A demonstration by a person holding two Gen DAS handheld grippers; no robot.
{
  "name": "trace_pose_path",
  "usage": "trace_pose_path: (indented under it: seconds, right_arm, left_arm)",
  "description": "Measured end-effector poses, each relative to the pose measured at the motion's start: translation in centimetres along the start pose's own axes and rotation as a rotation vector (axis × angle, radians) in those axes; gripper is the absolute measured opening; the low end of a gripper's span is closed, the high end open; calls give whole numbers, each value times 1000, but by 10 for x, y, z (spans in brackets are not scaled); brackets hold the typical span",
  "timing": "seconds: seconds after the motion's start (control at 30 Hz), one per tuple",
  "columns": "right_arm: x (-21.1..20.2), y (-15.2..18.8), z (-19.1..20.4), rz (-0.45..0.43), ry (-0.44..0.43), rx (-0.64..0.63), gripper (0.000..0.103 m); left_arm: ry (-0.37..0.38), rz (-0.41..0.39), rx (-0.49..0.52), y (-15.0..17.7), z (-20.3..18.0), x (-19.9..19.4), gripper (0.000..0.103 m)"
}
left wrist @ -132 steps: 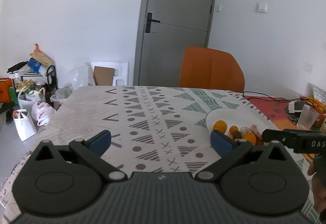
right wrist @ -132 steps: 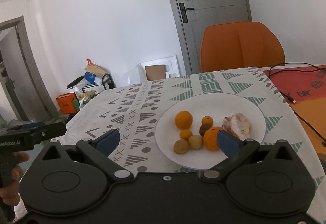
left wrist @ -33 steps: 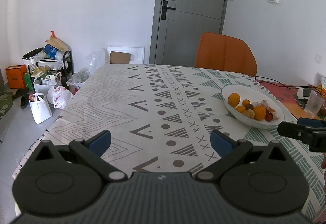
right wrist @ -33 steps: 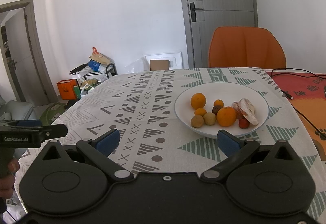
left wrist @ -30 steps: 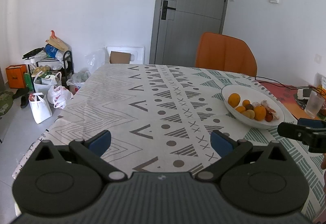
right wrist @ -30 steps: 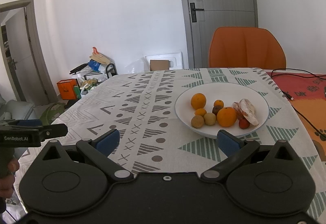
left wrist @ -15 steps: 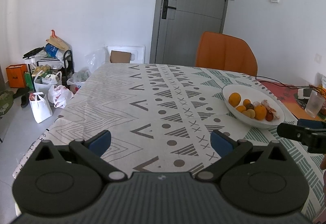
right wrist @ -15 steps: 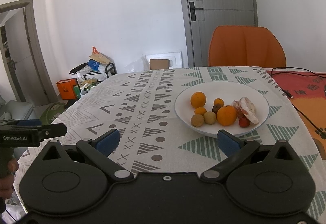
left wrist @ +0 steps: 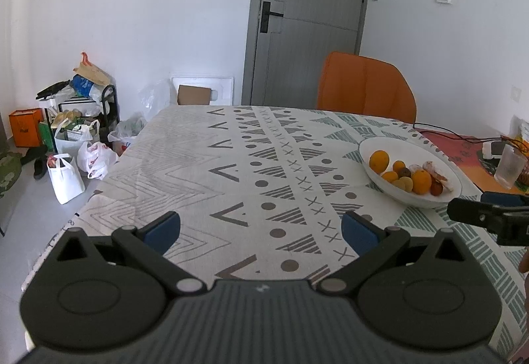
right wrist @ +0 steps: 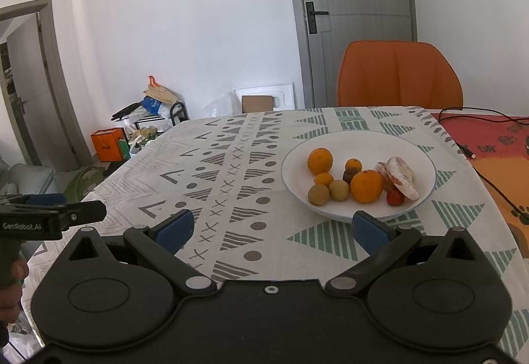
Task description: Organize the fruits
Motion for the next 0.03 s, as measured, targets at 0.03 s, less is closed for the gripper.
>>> trace_pose_path:
  seconds: [0.03]
  right_arm:
    - [0, 0, 0, 0, 0, -1, 103]
  left_arm:
    - [1, -1, 1, 0, 0, 0, 103]
Point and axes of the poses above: each gripper's, at about its wrist camera, not at the fingertips, and x roughly the way its jaws point, z to its left, y to its underside, the point moved 10 cm from there along x, roughly the way its jaws point, and after that the axes turned 4 degrees about -x, right-handed, at the moved point
